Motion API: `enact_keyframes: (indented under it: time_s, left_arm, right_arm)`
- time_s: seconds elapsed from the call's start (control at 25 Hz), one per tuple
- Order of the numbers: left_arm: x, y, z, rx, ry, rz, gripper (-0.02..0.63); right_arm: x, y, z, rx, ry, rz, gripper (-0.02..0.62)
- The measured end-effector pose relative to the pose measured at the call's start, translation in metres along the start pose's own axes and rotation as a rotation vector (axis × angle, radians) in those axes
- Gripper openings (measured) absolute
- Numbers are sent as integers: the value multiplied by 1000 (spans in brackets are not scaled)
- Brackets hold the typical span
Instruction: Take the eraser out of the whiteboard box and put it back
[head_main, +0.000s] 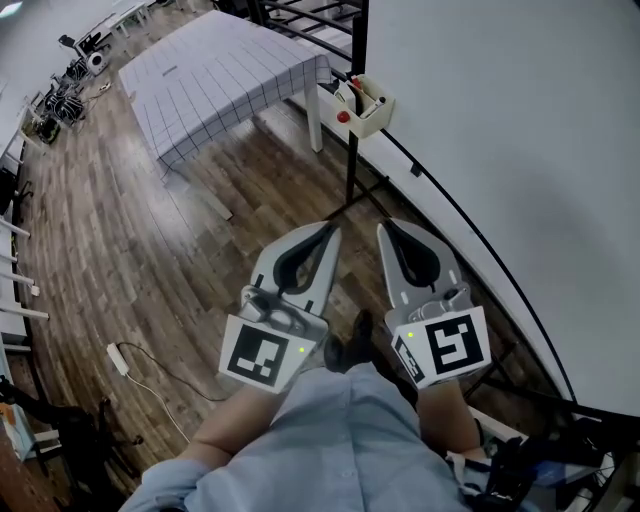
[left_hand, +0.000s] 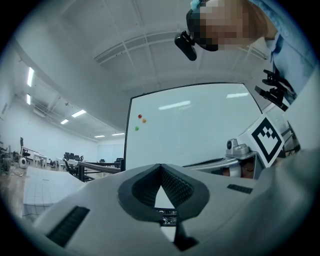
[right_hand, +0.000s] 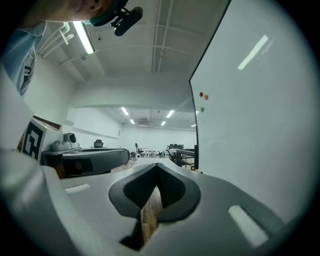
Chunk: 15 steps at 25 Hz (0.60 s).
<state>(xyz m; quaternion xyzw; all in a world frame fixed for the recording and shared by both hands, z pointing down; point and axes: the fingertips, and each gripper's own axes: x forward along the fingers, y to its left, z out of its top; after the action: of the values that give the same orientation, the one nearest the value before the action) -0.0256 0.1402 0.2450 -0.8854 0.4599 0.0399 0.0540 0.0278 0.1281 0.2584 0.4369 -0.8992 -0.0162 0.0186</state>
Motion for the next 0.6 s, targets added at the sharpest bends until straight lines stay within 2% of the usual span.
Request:
enact_keyframes:
  time_s: [0.36,0.6]
  left_arm:
    - [57,34,-18,-2,34,3,-2]
    - [122,65,-23,25,42,9,-2]
  right_arm:
    - [48,-56,-6,25,-35,-50,-5]
    - [103,-104,-10,27,-28,-25,-4]
